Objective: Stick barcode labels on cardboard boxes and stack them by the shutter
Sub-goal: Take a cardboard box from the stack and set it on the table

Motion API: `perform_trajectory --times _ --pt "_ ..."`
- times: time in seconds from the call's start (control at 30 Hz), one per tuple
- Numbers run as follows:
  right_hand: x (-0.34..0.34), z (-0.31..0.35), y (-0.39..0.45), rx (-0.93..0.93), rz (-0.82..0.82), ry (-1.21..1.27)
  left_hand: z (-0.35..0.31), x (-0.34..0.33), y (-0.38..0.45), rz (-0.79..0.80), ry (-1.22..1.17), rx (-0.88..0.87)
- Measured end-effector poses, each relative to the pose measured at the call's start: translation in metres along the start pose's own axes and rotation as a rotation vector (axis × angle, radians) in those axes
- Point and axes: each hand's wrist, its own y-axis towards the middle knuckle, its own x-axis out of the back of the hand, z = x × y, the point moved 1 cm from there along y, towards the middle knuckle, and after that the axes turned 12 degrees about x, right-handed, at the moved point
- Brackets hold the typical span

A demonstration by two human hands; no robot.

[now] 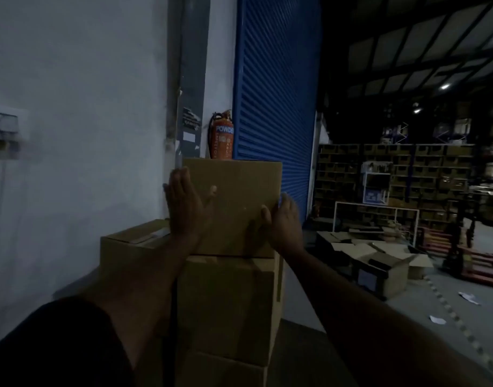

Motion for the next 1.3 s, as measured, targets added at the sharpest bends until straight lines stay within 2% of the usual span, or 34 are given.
perform_trajectory --times 0.07,0.13,0.27,0.4,0.63,0.83,1.07,1.3 --pt "-0.008 -0.001 0.014 -0.085 -0.03 0.099 0.007 -0.005 0.014 -0.018 -0.113 0.198" --pt "-0.014 -0.001 0.028 -0.174 -0.05 0.194 0.013 -0.012 0.026 0.041 -0.18 0.342" --pt "-0.029 -0.003 0.037 -0.279 -0.102 0.41 0.014 -0.03 0.035 0.196 -0.309 0.445" --pt "-0.037 -0.005 0.032 -0.313 -0.149 0.572 0.01 -0.04 0.035 0.18 -0.433 0.535" --pt "0.002 -0.01 0.022 -0.241 -0.29 0.564 -0.036 -0.028 0.024 0.124 -0.487 0.425" --pt "0.088 -0.042 -0.008 -0.19 -0.399 0.445 -0.121 -0.03 -0.02 0.15 -0.655 0.382" --pt "0.199 -0.1 -0.082 -0.302 -0.461 0.308 -0.226 -0.04 -0.123 0.265 -0.748 0.345" --pt "0.264 -0.163 -0.195 -0.441 -0.484 0.182 -0.266 -0.071 -0.259 0.442 -0.766 0.467"
